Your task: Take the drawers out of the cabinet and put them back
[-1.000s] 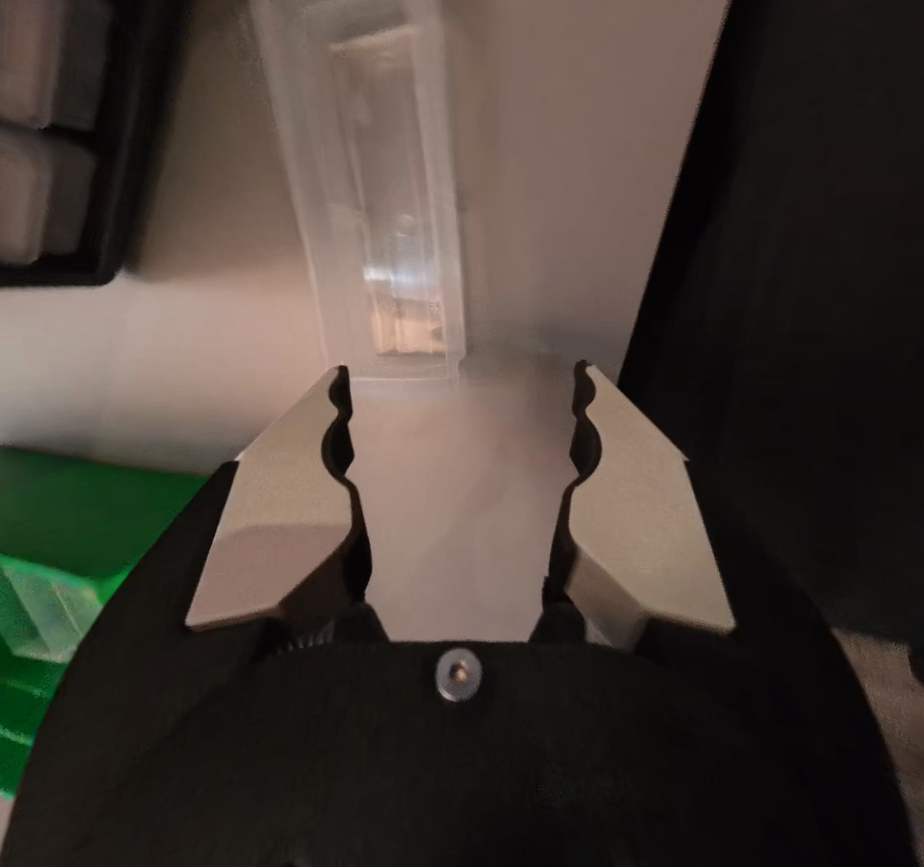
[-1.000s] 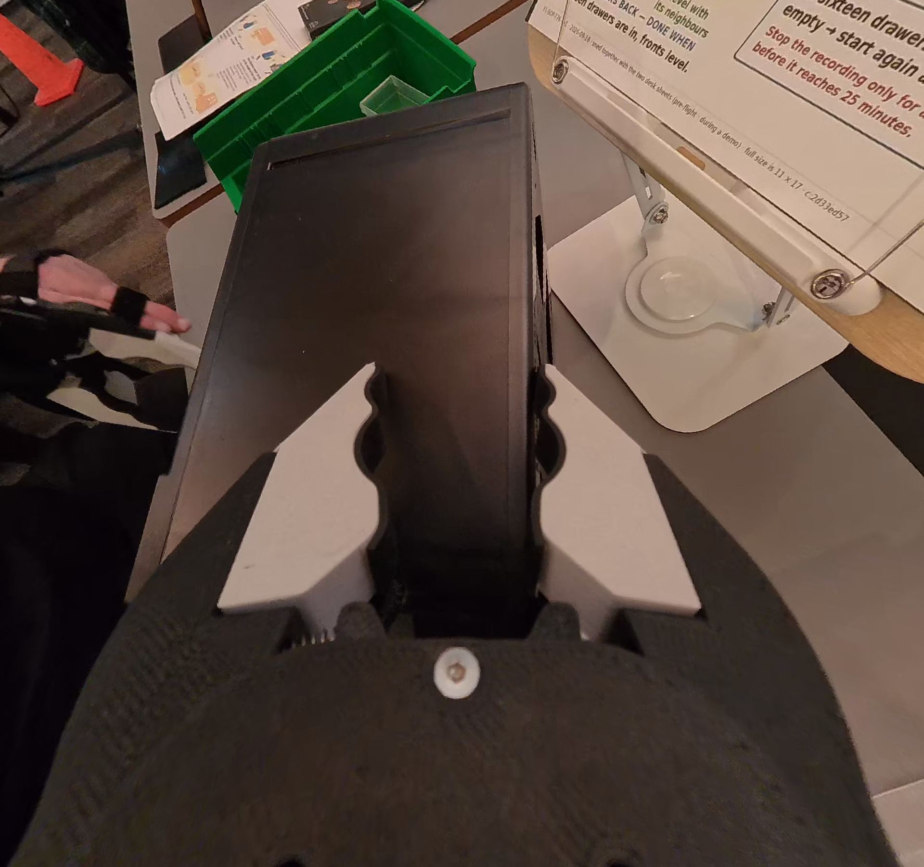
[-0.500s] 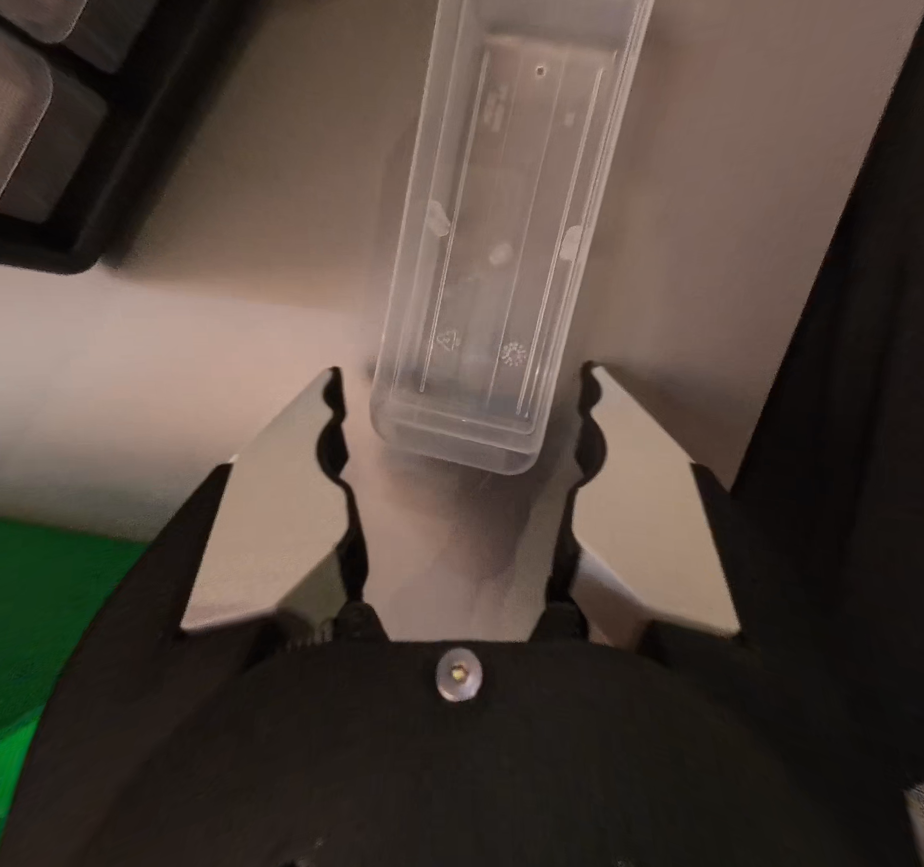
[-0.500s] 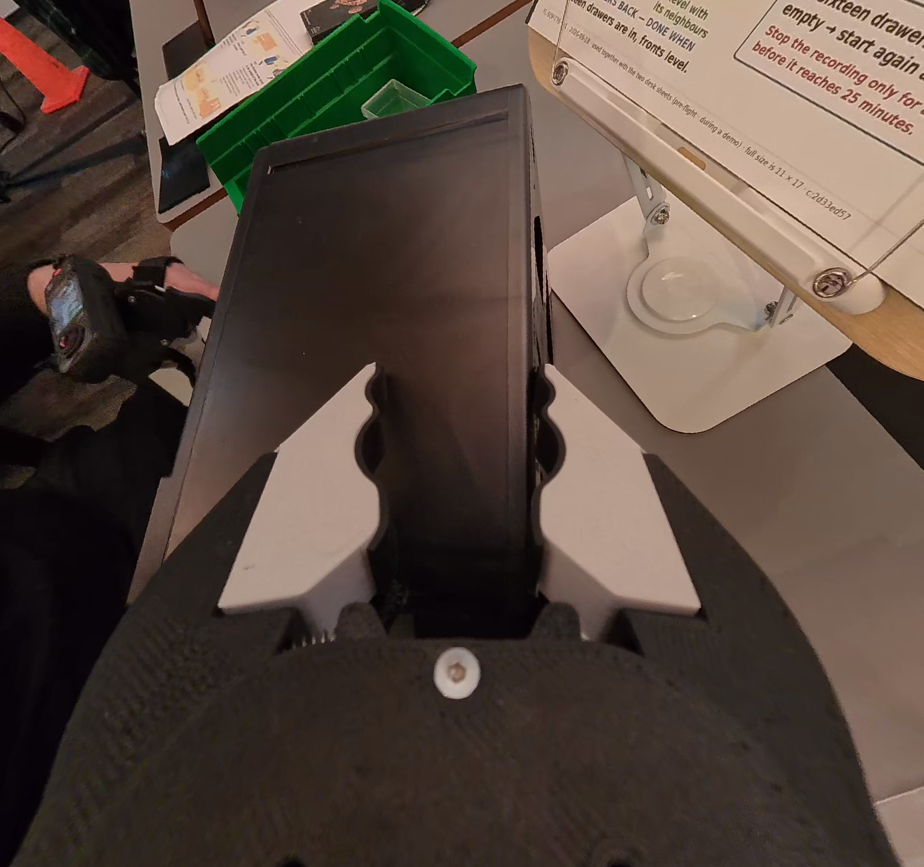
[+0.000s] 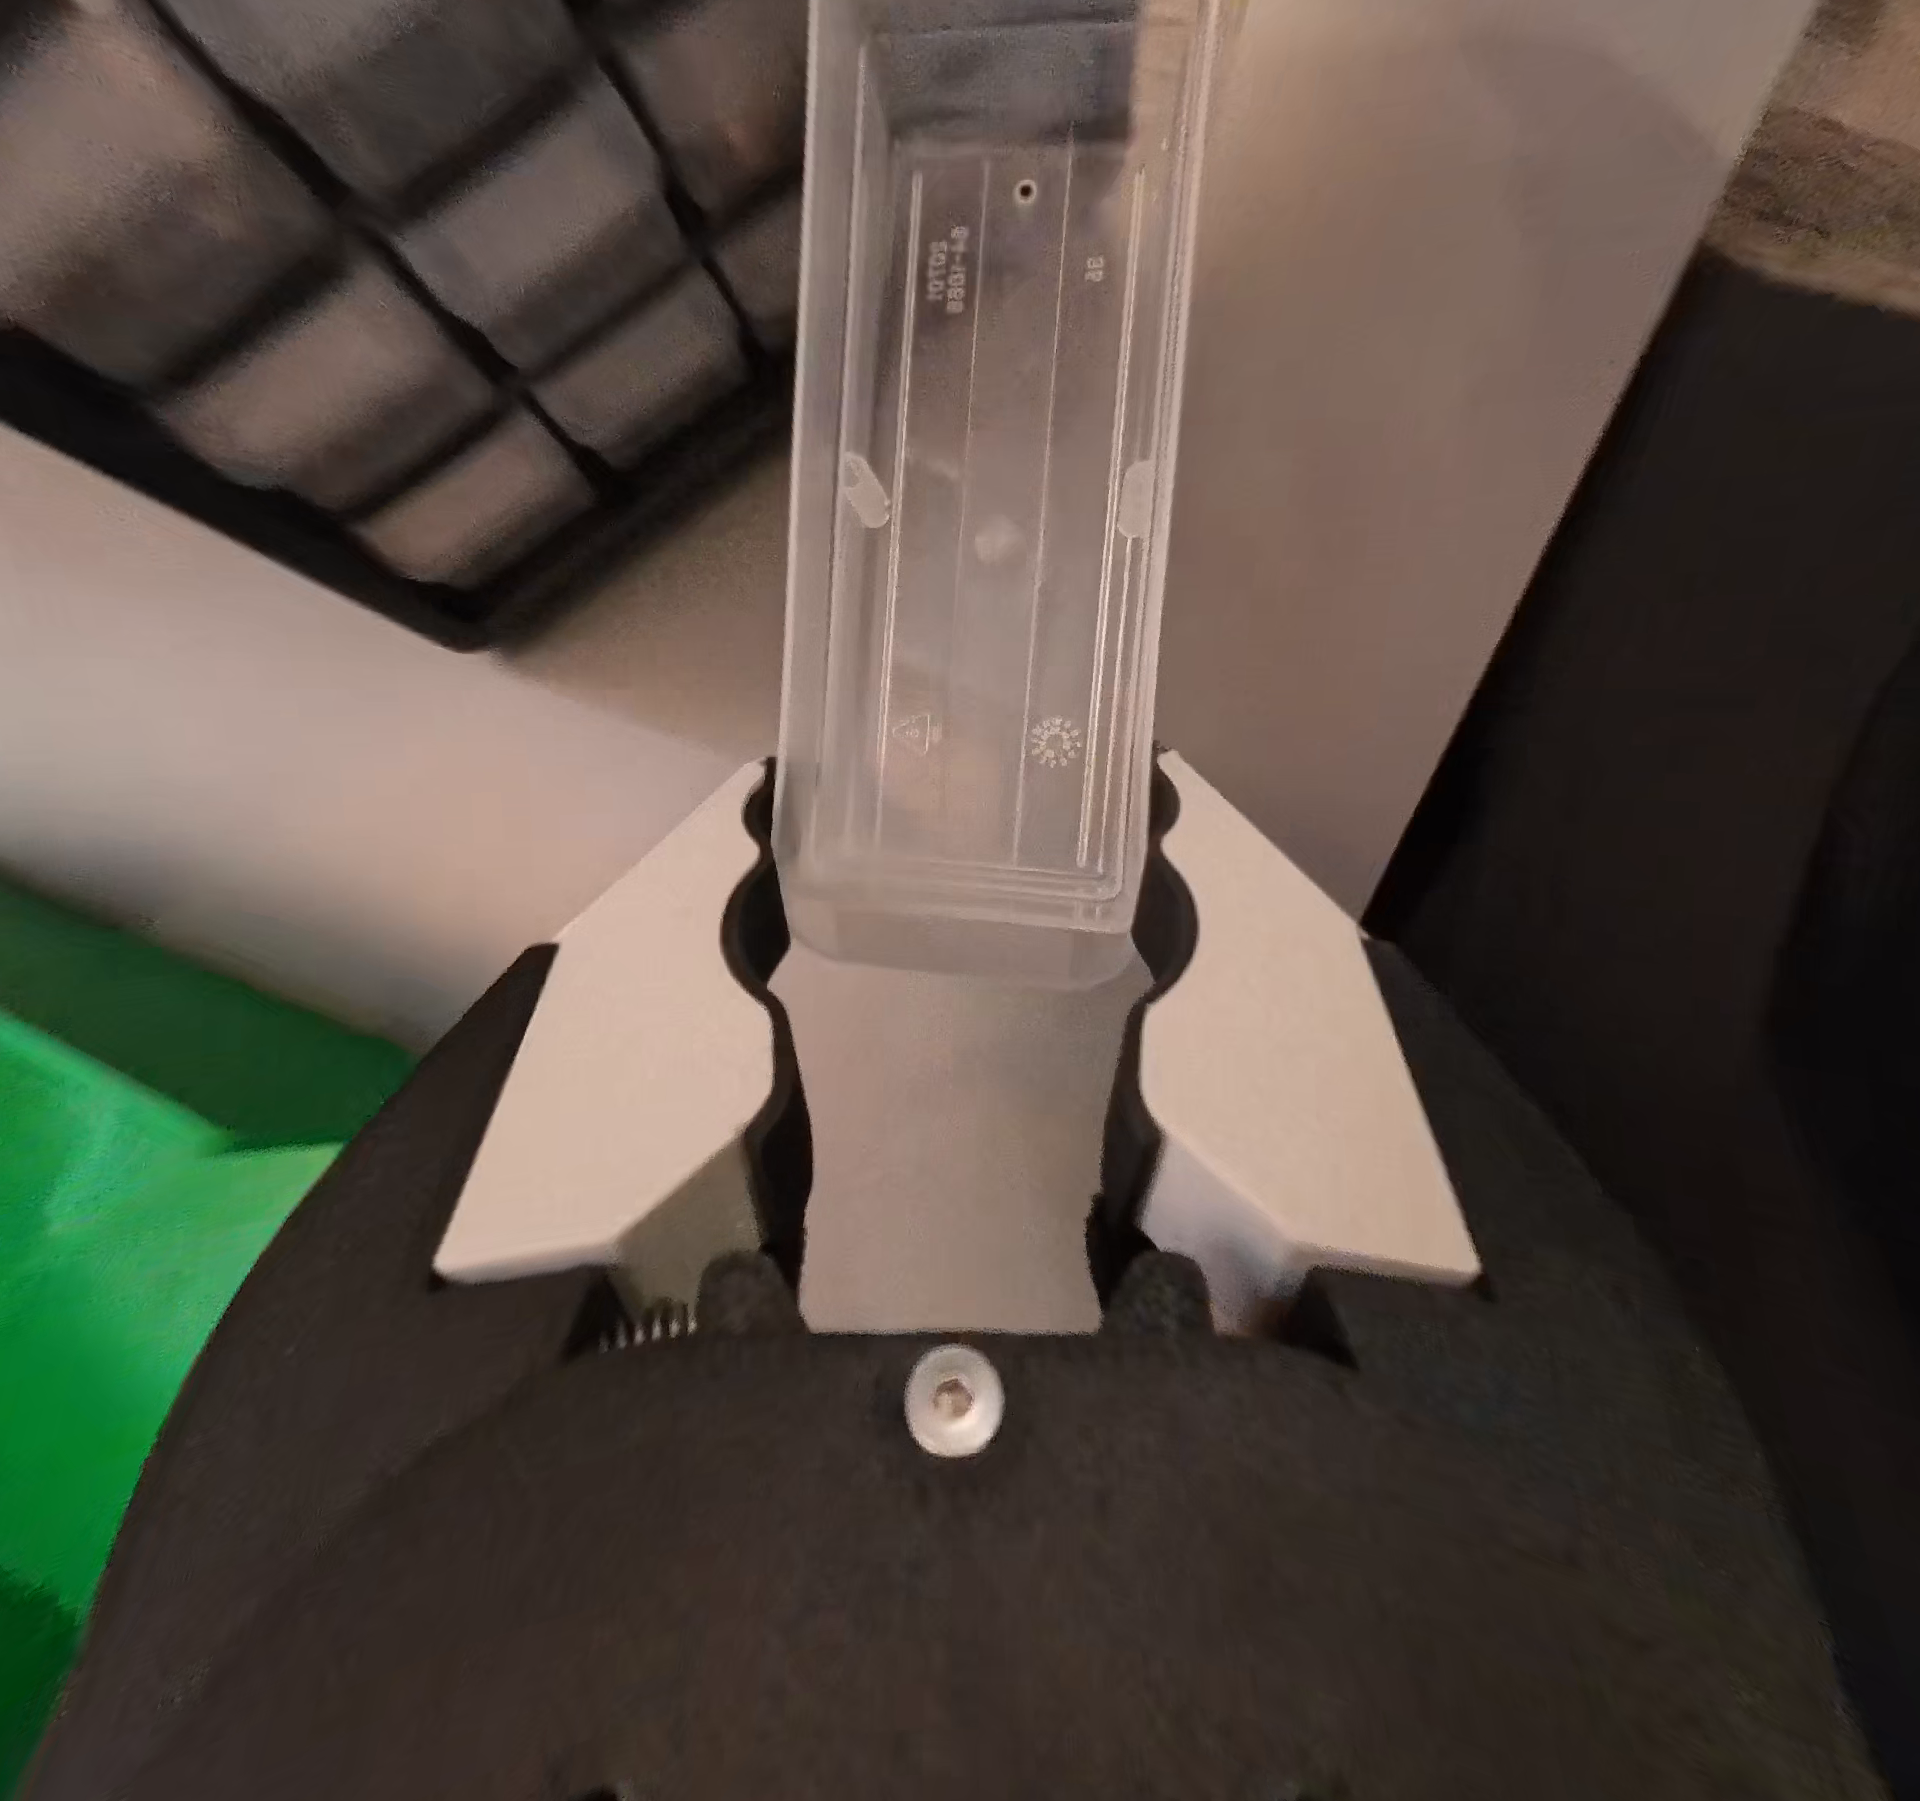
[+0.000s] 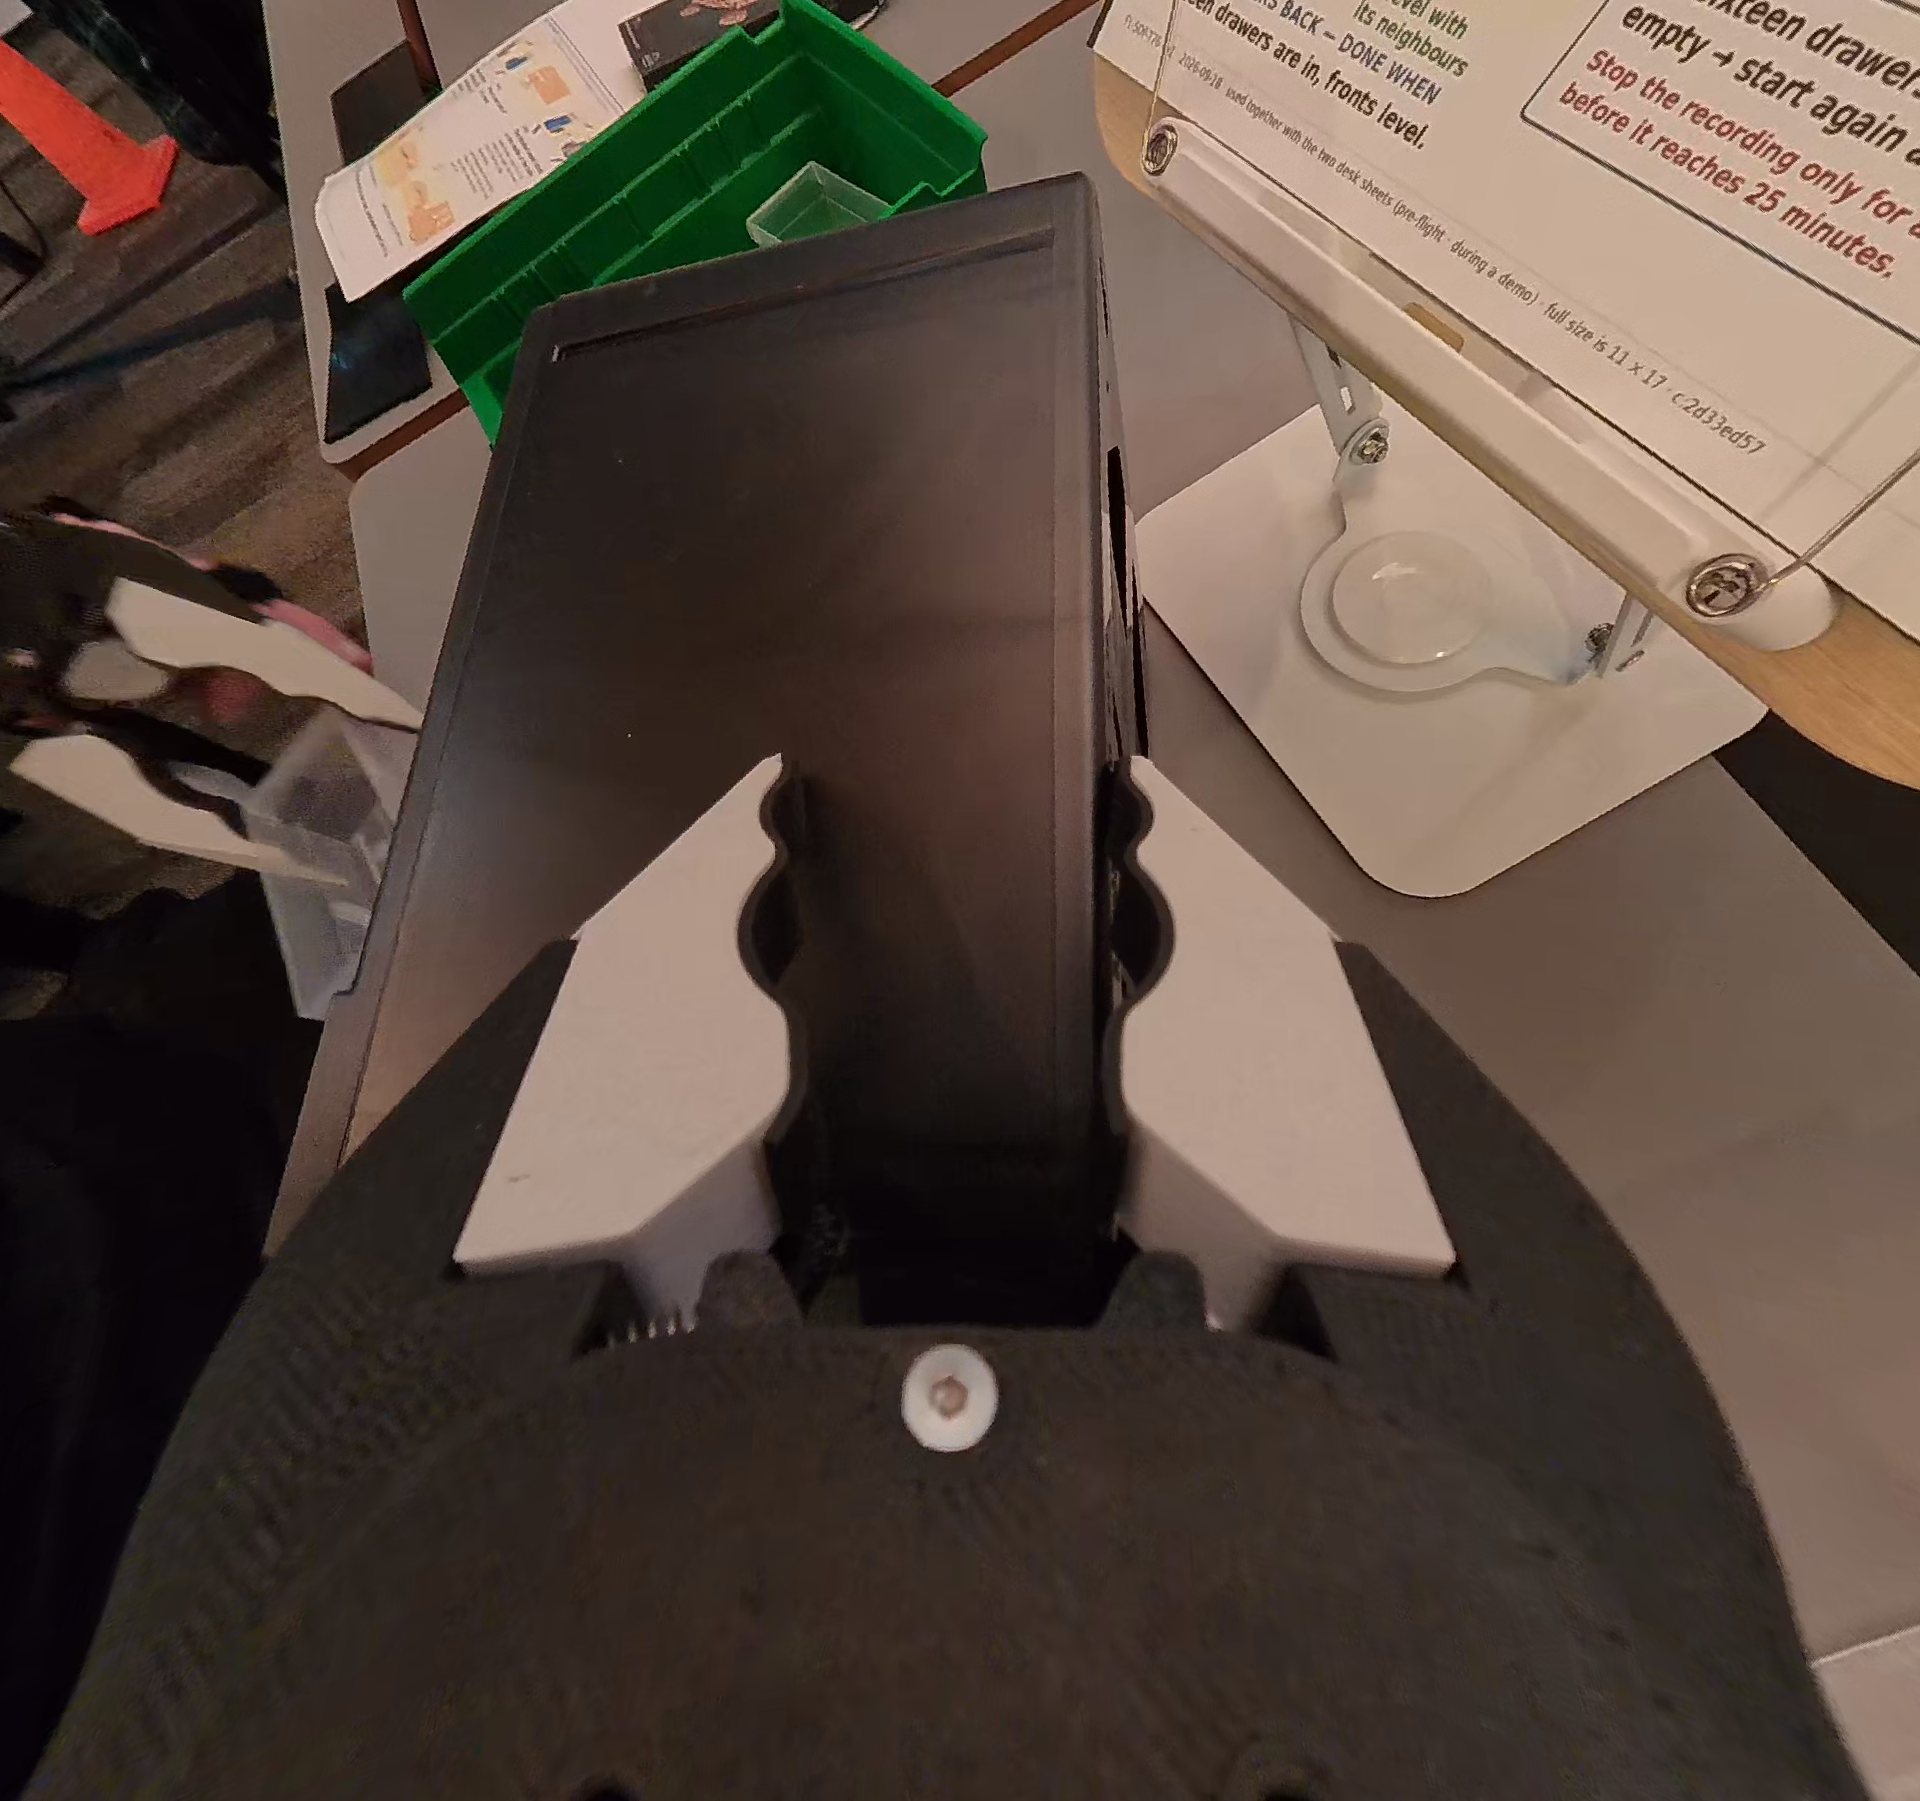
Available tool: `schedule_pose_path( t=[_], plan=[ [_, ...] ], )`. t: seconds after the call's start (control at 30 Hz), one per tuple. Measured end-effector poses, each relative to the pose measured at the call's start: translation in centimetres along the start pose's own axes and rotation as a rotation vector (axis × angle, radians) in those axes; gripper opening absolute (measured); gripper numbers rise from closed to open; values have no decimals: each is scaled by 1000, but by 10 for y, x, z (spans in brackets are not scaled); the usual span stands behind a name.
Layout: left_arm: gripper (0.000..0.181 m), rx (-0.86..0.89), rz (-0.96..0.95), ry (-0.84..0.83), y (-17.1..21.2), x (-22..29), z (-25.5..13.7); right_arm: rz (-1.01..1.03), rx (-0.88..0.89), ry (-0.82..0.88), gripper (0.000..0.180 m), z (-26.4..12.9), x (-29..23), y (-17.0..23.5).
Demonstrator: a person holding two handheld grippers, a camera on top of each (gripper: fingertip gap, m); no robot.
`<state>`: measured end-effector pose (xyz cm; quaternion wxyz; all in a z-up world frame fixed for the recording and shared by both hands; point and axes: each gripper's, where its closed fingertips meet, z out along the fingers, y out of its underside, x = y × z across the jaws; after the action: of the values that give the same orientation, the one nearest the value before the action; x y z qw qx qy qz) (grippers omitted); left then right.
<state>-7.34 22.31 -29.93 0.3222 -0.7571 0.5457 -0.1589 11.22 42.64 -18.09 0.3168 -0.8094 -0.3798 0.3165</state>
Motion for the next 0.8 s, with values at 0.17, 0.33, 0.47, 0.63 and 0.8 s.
schedule_pose_path(
  t=[0.17,0.33,0.47,0.63,0.8],
  plan=[
    [65,30,-68,-141,-58,-11,-27,-2,-7,6,58,0,0,0],
    [65,-65,-141,-150,-62,-19,-11,2,-6,10,58,0,0,0],
    [66,-135,-169,-159,-56,-21,-6,-3,-11,10,58,0,0,0],
    [65,-169,-188,-188,-64,-22,-7,-1,-1,1,58,0,0,0],
    [66,-116,-230,-188,-69,-14,-8,-1,4,-3,58,0,0,0]
  ],
)
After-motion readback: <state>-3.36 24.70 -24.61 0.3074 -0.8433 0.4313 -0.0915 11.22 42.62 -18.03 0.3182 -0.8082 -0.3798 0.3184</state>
